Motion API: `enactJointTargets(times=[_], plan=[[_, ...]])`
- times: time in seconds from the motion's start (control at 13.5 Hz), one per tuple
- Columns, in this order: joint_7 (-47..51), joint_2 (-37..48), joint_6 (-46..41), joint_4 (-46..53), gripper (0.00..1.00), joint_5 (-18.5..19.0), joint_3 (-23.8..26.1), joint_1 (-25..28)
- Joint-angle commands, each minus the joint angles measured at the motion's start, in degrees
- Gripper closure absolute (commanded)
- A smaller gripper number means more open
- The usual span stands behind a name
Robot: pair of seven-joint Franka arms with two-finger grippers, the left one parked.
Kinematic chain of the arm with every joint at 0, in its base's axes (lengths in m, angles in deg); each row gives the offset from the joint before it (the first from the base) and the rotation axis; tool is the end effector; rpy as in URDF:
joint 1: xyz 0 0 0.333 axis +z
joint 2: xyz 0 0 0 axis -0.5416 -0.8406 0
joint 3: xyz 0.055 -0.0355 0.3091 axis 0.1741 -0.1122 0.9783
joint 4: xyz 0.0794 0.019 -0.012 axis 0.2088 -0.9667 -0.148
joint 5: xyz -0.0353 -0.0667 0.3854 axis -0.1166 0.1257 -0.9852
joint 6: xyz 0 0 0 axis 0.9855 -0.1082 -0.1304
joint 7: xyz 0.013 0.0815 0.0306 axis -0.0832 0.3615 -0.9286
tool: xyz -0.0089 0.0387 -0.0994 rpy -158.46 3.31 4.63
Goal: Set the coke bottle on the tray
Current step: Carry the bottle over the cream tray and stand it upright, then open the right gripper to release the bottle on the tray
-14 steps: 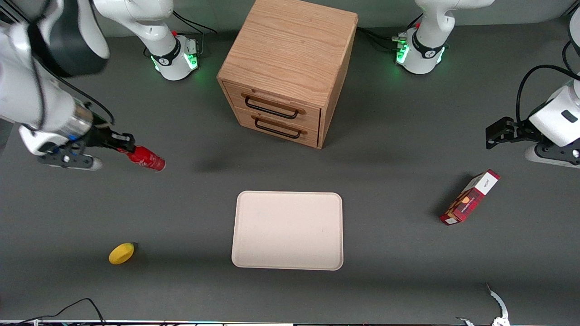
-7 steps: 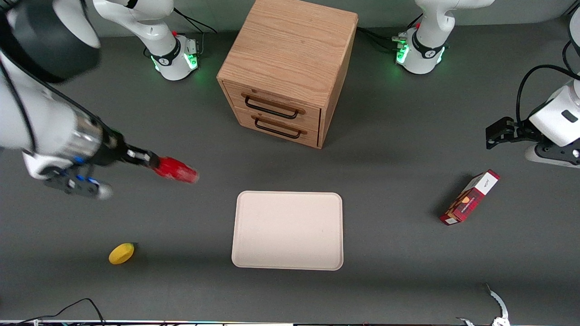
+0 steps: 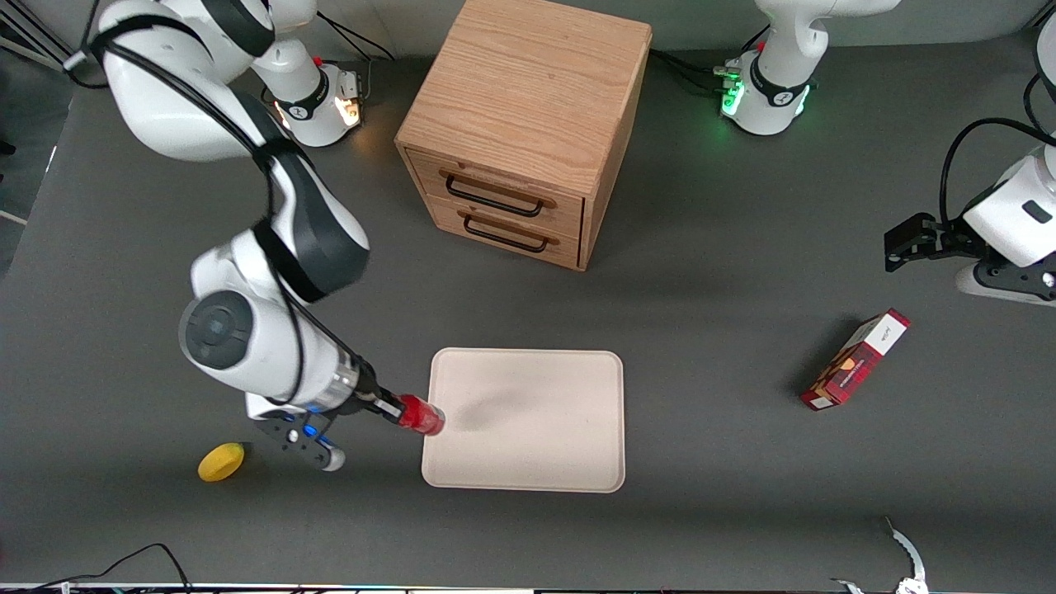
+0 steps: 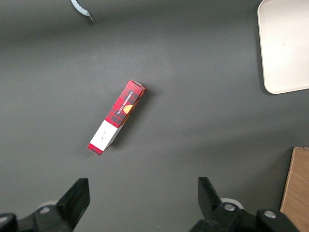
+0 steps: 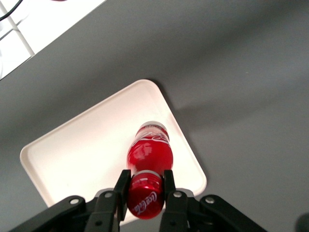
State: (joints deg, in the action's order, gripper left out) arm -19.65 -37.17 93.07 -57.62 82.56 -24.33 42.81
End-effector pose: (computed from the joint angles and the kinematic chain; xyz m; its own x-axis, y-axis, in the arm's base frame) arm 0.7234 0.2910 0.3903 0.8452 -0.5344 -0.0086 -0.5307 -0.8373 -0.1316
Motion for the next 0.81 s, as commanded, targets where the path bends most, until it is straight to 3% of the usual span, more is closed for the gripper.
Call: enactJointTargets(times=[0.0,0.3,0.37,0.44,0.74], plan=[[5.17,-4.12,2.54,4.20,1.00,4.18,0.78,1.93],[6.23,-7.47,6.24,3.85,1.00,9.01,0.86,2.29],[6.23,-7.73,7.20,3.93,0.92,9.02,0.95,2.29],[6.14,-7.74,7.73,3.85,0.01,9.02,0.95,2.21],[5.71,-4.77,1.79,3.85,0.00,9.63,4.81,0.10]])
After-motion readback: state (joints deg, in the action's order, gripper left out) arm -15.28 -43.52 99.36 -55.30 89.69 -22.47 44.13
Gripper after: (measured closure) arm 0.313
